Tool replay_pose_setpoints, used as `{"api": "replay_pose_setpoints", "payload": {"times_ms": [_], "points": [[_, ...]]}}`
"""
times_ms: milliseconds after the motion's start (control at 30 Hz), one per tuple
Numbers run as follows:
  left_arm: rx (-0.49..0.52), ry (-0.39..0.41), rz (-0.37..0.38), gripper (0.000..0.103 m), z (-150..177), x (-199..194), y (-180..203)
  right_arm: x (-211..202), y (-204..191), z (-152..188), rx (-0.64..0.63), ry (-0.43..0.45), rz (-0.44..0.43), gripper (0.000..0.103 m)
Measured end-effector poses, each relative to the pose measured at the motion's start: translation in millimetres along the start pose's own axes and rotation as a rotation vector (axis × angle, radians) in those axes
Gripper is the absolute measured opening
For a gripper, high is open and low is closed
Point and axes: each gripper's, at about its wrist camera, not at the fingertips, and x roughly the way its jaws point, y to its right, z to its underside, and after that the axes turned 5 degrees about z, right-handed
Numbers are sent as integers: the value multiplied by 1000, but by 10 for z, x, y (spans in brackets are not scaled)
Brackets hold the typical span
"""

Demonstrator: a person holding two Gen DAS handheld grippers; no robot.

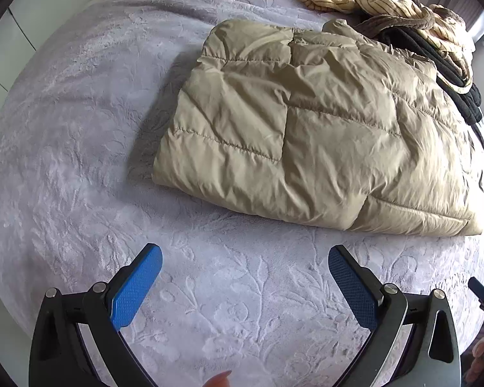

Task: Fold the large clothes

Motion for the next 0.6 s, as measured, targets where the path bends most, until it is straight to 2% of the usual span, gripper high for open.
{"api": "replay_pose_setpoints", "payload": {"times_ms": [200, 233, 300, 400, 600], "points": [[-75, -28, 70, 103, -16, 114, -171, 142, 93, -56, 77, -61, -46, 103], [-97, -39, 99, 103, -17, 142, -219, 148, 126, -67, 94, -64, -57, 103], [-138, -68, 221, 103, -16, 196, -293, 172, 183, -102, 130, -76, -89, 103], [-204, -60, 352, 103, -10, 220, -378, 215, 287, -137, 196, -88, -153, 103], [-285, -15, 467, 103, -103, 347, -476, 310, 427, -237, 292, -68, -250, 103]]}}
